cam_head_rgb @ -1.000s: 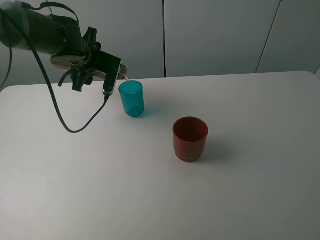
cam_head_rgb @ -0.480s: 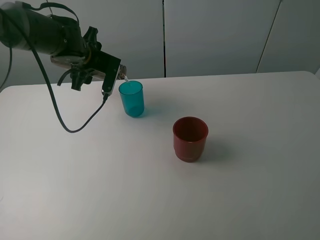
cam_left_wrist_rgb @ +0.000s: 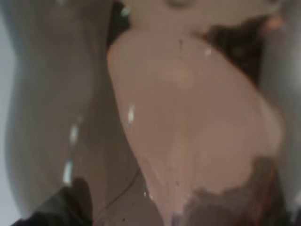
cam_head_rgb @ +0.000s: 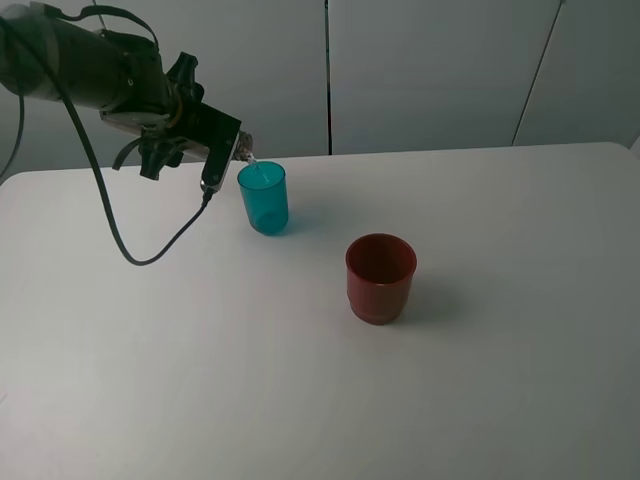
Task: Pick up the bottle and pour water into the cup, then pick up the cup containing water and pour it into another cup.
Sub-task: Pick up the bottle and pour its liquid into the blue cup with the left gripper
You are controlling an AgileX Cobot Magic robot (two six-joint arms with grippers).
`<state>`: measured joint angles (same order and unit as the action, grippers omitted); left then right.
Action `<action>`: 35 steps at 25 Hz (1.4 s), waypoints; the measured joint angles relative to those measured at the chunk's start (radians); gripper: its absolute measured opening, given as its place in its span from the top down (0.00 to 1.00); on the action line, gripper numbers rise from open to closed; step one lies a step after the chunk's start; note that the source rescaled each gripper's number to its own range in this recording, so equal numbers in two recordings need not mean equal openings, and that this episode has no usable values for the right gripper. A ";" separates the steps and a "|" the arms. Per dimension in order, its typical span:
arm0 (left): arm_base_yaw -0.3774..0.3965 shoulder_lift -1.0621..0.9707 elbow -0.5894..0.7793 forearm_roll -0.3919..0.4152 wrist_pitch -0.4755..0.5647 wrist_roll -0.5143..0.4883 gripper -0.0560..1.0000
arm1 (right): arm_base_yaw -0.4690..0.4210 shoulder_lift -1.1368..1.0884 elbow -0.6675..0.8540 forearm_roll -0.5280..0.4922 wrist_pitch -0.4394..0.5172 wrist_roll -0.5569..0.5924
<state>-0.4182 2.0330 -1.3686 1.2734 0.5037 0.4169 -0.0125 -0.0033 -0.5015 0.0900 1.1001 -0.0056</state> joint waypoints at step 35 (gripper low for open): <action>-0.006 0.000 0.000 0.047 -0.049 0.031 0.95 | 0.000 0.000 0.000 0.000 0.000 0.000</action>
<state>-0.4241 2.0330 -1.3686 1.3208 0.4546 0.4479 -0.0125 -0.0033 -0.5015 0.0900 1.1001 -0.0056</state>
